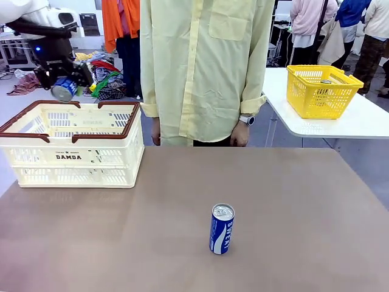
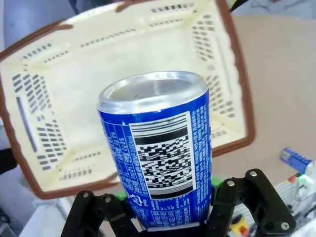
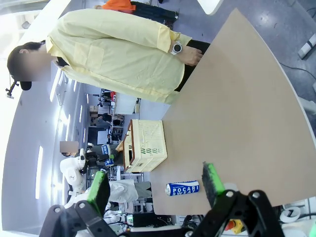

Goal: Place the drinks into the Shopping basket.
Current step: Pick up one drink and place it into the Shopping basket.

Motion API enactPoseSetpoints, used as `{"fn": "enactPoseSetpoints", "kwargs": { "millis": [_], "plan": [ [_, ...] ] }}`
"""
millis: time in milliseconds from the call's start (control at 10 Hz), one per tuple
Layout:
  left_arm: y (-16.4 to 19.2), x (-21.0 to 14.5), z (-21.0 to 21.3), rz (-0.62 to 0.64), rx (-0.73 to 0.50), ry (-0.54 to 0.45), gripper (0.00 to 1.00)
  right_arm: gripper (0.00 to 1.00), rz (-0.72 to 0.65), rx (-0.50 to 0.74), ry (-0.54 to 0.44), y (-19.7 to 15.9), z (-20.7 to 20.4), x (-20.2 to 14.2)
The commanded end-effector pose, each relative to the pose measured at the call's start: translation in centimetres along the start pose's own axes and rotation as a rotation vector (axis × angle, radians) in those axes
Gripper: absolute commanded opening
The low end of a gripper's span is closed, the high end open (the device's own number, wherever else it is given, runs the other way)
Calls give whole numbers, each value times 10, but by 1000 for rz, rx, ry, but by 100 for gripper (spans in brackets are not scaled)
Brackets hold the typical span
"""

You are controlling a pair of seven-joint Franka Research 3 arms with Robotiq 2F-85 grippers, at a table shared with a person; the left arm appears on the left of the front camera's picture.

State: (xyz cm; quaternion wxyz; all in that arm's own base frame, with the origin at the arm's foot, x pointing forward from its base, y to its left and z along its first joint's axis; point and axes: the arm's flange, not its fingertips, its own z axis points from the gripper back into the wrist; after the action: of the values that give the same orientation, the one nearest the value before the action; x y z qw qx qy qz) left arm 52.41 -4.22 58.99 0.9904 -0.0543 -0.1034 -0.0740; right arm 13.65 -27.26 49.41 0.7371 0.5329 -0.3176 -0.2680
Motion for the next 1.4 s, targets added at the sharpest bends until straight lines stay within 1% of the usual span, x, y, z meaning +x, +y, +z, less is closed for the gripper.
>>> {"fn": "enactPoseSetpoints", "kwargs": {
  "millis": [0,200,300,400,500,600,700,900,1000,1300],
  "plan": [
    [31,2,-24,-50,35,10,0,100,26,19,-12,1,2,0],
    [72,-2,-63,-16,28,68,0,100,26,19,-12,1,2,0],
    [92,-5,-83,28,28,68,0,100,26,19,-12,1,2,0],
    [106,-8,-98,73,21,66,0,100,26,19,-12,1,2,0],
    [115,-11,-113,90,12,90,0,100,26,19,-12,1,2,0],
    [116,-15,-126,88,8,113,0,100,26,19,-12,1,2,0],
    [114,-18,-138,99,38,136,0,100,26,19,-12,1,2,0],
    [113,-17,-154,133,109,123,0,100,26,19,-12,1,2,0],
    [110,-14,-163,143,133,133,0,100,26,19,-12,1,2,0],
    [106,-7,-171,161,152,161,0,100,26,19,-12,1,2,0]
  ]
}}
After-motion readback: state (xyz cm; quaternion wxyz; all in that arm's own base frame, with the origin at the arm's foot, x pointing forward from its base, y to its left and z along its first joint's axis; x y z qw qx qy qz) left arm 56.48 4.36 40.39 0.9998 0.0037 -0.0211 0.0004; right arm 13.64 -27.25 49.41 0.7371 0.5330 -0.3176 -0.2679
